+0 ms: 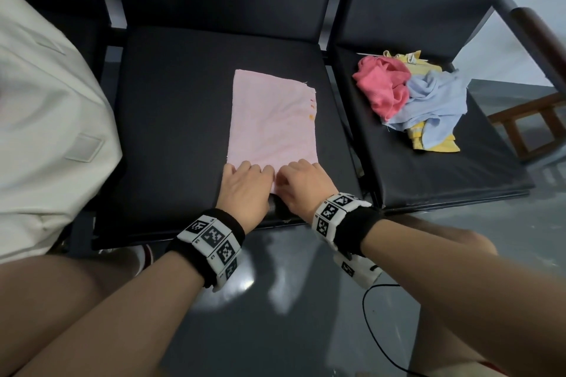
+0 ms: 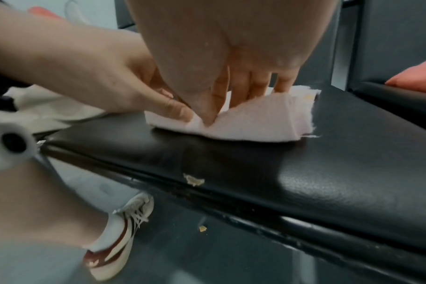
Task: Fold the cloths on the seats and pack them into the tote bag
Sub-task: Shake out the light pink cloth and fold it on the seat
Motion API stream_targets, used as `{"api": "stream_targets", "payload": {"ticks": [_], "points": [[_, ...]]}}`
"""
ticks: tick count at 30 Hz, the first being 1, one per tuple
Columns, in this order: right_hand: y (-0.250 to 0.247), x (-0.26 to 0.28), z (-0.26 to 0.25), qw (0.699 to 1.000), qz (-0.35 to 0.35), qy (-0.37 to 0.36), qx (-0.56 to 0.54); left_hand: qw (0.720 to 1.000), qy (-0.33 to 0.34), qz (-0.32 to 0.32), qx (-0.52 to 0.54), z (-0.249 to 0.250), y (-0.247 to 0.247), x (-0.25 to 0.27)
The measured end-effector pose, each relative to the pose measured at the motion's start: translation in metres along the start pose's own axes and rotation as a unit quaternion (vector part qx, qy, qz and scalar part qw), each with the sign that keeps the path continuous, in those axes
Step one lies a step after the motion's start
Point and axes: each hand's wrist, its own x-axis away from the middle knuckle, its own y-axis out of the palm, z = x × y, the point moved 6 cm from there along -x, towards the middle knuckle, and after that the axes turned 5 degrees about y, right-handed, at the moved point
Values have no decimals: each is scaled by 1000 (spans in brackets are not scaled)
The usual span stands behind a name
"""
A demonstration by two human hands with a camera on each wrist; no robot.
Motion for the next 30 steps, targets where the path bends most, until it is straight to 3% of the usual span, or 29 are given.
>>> {"api": "stream_targets", "payload": {"ticks": [5,11,20,25,30], "points": [[11,7,-2,999,12,-27,39,999,-3,-16,28,-3,1,-2],[7,-1,3,999,-34,5,-20,996,45,82,9,2,-12,0],[8,8,1,999,25,25,-32,999,25,26,-28,5,-8,1],[9,11,-3,1000,-2,4,-2,999,-15,-13,35,-5,-2,0],[7,6,-1,999,-37,13,5,998,15,41,34,-1,-9,4]]}}
